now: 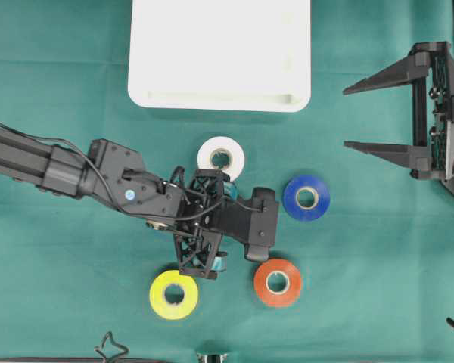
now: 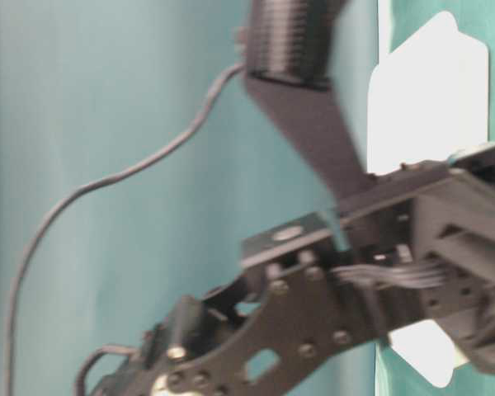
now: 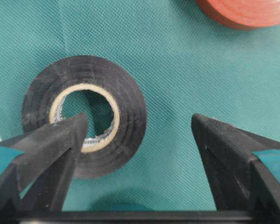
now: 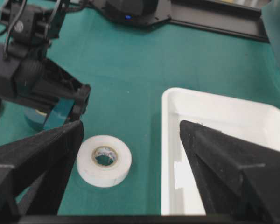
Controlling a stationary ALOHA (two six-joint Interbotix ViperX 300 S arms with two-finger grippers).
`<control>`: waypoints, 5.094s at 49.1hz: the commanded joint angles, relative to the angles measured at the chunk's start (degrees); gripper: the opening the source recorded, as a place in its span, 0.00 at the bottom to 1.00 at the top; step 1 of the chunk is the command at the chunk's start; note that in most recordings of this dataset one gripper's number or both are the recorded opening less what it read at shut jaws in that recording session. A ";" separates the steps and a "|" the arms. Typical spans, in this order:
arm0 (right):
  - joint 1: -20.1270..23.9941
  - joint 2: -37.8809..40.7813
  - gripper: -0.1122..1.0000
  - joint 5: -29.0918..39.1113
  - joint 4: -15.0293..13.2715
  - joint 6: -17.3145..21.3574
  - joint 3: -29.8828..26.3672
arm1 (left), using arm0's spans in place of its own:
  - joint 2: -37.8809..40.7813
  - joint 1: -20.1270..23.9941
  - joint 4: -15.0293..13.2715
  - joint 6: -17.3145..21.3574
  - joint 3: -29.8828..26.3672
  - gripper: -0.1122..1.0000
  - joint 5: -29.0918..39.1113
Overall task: Pick up the tape from a random location and place it into the white case.
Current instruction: 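Lower the left gripper with one finger inside the black roll's hole, then close the left gripper on the black tape roll's rim, then lift the black roll and carry it into the white tray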
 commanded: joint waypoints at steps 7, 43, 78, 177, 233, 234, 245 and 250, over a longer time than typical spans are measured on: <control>-0.09 0.62 0.93 -0.26 -0.09 0.00 -1.32 | -0.26 -0.18 0.18 0.00 -0.53 0.99 -1.93; -0.09 0.97 0.93 -0.35 -0.09 0.09 -1.32 | -0.26 0.53 0.18 -0.09 -0.62 0.46 -1.58; -0.09 1.14 0.93 -0.26 -0.09 0.18 -1.41 | -7.73 -0.09 0.18 0.26 -1.49 0.27 5.63; 0.18 0.88 0.93 1.05 -0.09 0.26 -1.49 | -24.08 1.93 1.23 0.44 -8.61 0.27 20.65; 0.18 1.23 0.93 1.49 -0.09 0.18 -1.41 | -23.29 32.70 0.88 11.25 -6.06 0.27 17.31; 0.18 1.23 0.93 1.49 -0.09 0.09 -1.49 | -23.29 32.70 0.88 11.25 -6.15 0.27 17.05; 0.18 1.32 0.93 1.49 0.00 0.09 -1.49 | -22.15 31.99 0.88 11.25 -6.86 0.27 14.41; 0.18 1.32 0.93 1.49 -0.09 0.18 -1.41 | -20.21 31.73 0.88 11.25 -8.44 0.27 14.59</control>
